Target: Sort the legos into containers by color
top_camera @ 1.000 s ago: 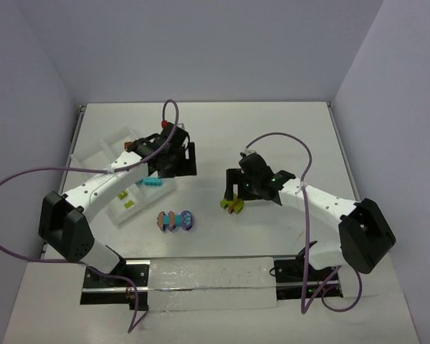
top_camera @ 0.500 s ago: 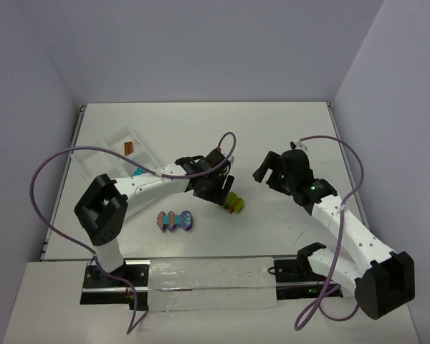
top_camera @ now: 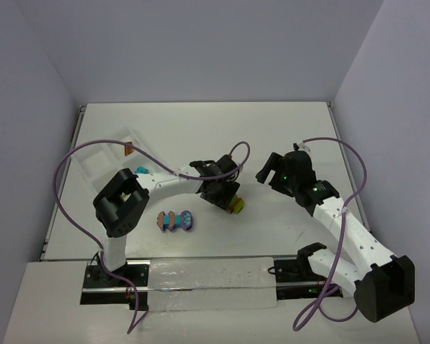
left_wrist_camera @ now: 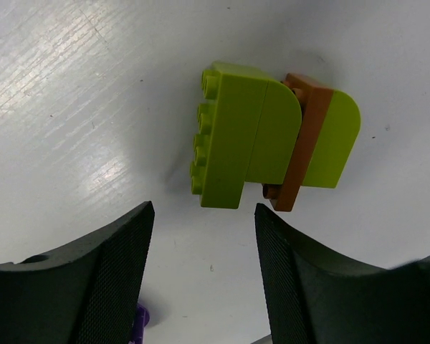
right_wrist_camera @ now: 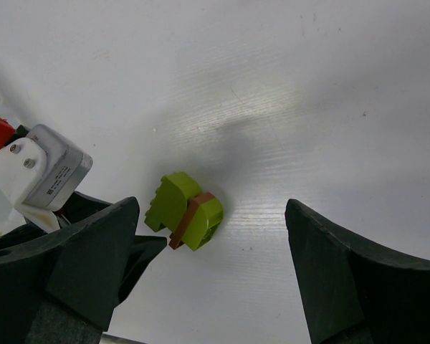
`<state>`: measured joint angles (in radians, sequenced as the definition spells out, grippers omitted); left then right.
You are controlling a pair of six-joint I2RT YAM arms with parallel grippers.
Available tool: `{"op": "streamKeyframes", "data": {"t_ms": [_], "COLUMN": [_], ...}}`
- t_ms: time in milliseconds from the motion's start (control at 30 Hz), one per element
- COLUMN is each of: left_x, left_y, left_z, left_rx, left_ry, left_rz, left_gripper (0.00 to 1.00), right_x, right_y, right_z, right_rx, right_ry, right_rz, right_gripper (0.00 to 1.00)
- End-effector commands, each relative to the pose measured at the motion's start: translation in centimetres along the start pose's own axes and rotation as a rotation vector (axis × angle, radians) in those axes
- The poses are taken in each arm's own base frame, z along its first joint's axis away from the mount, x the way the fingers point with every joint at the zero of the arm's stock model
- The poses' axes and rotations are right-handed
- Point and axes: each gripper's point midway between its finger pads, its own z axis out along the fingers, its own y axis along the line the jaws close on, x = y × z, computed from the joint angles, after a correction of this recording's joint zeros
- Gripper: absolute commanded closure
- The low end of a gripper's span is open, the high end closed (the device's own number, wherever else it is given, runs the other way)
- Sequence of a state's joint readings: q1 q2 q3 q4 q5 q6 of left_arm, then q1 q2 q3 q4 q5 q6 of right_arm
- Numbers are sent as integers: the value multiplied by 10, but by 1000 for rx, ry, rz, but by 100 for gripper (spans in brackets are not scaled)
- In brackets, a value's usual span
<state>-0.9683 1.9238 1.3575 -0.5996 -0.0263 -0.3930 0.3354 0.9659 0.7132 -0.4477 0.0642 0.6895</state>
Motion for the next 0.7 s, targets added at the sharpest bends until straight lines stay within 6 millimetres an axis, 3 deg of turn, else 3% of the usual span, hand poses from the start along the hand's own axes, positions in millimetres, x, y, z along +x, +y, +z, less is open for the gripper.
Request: {"op": "streamKeyframes", "data": {"t_ms": [0,667], "left_x": [-23,-36], "left_y": [-6,2], "left_z": [2,14], "left_rx": [9,-41], "left_ry": [-71,-135], "left_rz": [34,52], "left_gripper": [36,44], "right_x": [-5,-4], "right_y": [0,5], "right_z": [2,5], "right_rx": [4,-25], "right_ry": [-8,5], "right_rz": [-8,-15], "right_gripper": [10,10]}}
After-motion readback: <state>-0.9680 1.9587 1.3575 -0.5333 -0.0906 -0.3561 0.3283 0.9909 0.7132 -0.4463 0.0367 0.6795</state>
